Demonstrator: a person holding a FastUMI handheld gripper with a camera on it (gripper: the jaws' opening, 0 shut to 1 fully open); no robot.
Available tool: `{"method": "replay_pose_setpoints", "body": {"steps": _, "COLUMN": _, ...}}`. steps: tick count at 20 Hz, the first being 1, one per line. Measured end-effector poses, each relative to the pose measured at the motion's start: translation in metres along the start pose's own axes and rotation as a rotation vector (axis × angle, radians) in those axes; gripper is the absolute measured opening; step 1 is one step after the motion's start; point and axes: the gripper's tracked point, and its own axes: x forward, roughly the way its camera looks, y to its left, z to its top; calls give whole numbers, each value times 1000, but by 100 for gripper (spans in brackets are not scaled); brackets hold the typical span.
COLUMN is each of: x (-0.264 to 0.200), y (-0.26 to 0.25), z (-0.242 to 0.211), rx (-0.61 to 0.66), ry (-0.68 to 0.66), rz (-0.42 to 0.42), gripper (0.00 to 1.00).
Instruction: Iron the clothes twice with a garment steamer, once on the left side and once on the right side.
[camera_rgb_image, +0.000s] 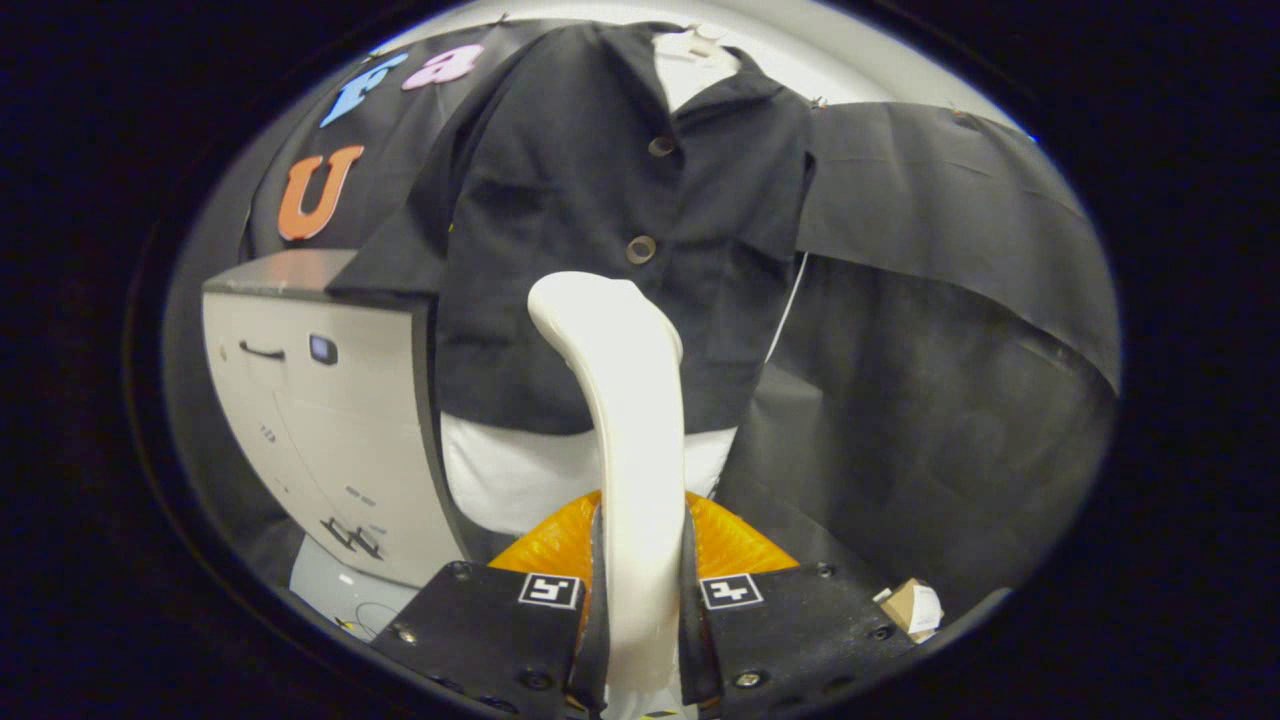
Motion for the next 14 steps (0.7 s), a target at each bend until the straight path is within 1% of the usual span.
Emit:
{"method": "replay_pose_setpoints", "body": {"steps": 5, "x": -44, "y": -66, "z": 104, "rx": 70, "ry": -174, "rz": -37, "gripper": 30}}
{"method": "replay_pose_setpoints", "body": {"steps": 8, "x": -59, "y": -99, "z": 166, "rx": 125, "ry": -287, "rz": -54, "gripper": 30}}
{"method": "replay_pose_setpoints", "body": {"steps": 11, "x": -64, "y": -126, "z": 227, "rx": 171, "ry": -383, "rz": -42, "gripper": 30}}
{"method": "replay_pose_setpoints", "body": {"steps": 14, "x": -55, "y": -147, "z": 289, "rx": 205, "ry": -466, "rz": -28, "gripper": 31}}
